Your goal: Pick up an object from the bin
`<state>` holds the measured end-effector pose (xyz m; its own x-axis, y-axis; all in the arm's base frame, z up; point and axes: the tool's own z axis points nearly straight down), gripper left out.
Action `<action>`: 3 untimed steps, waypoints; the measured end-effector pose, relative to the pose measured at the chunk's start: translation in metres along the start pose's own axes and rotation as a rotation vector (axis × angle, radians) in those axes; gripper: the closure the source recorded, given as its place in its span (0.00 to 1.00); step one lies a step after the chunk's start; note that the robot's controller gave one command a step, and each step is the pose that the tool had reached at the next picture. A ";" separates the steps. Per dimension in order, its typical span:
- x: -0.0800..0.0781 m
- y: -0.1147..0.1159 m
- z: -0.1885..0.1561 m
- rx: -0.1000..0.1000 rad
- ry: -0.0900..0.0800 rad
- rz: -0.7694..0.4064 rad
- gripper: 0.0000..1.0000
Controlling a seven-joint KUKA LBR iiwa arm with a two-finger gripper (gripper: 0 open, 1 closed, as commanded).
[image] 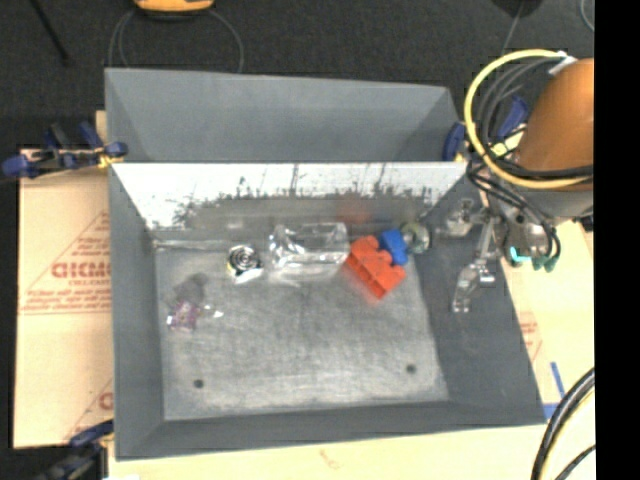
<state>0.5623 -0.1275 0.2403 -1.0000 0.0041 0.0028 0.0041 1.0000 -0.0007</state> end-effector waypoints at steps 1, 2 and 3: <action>-0.061 0.078 0.044 -0.004 -0.008 0.023 0.00; -0.081 0.049 0.155 -0.002 -0.003 0.464 0.00; -0.082 0.048 0.153 0.001 -0.006 0.459 1.00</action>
Offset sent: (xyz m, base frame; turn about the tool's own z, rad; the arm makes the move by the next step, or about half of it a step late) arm 0.0584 0.0727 -0.0419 0.0312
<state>0.6435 -0.0795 0.0868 -0.8946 0.4469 -0.0035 0.4470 0.8946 -0.0015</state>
